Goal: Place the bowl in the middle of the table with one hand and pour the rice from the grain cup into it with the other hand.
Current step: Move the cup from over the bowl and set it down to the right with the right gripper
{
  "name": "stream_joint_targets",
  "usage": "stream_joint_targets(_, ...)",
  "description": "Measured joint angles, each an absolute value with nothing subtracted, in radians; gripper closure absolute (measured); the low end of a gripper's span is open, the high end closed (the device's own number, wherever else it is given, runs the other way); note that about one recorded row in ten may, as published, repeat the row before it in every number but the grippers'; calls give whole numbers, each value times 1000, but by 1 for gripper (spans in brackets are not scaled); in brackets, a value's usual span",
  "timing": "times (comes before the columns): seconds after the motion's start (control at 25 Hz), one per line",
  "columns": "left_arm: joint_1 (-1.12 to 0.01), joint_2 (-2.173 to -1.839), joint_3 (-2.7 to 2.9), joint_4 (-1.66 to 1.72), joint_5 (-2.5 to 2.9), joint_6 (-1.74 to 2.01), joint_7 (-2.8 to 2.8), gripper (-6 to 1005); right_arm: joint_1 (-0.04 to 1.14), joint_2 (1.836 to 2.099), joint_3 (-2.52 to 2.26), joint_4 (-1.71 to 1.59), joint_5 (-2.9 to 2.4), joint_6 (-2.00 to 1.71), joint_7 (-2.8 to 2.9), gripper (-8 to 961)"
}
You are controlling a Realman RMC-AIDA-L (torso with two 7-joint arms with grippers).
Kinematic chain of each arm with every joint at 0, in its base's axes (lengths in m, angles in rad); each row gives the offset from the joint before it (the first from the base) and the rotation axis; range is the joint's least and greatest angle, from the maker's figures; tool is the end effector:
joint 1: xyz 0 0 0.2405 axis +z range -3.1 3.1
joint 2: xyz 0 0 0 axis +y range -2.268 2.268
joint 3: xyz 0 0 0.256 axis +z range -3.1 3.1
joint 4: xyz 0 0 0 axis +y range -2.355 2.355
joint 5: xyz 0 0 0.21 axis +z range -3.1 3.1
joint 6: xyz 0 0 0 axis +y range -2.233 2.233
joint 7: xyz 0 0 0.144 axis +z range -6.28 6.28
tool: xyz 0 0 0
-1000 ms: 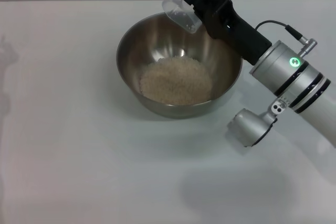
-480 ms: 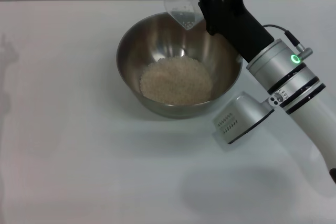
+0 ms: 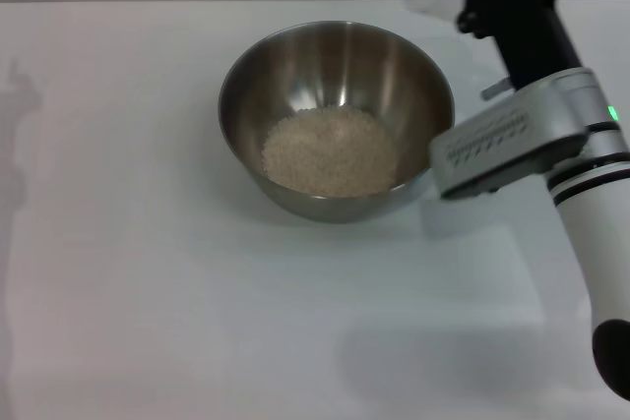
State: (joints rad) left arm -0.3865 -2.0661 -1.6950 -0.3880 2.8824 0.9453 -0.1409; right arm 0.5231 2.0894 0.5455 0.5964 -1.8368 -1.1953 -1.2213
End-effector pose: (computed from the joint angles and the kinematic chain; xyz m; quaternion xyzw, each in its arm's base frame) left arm -0.3414 0.3661 0.0593 -0.5928 -0.2542 -0.3026 0.7017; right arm 0.2042 0.3512 -0.0573 -0.6843 -0.1489 0.0750 0.7098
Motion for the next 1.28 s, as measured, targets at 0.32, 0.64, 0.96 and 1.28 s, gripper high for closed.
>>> stream_joint_targets(0.32,-397,-2066,-1695,-388,2882,942,-136,812,523,2089,552,672,-1537,-1191,-1130,942)
stream_joint_targets(0.64,-397,-2066,-1695,-387,2882,942,-135,812,503,2087,546,662,-1514,-1180,-862,937)
stream_joint_targets(0.96,-403,-2065,-1695,-379,2882,942,-132,811,458,2088,558,631,-1443,-1143,-644,933)
stream_joint_targets(1.28,-415,-2063,-1695,-379,2884,943,-132,810,441,2083,554,610,-1434,-1095,-571,928)
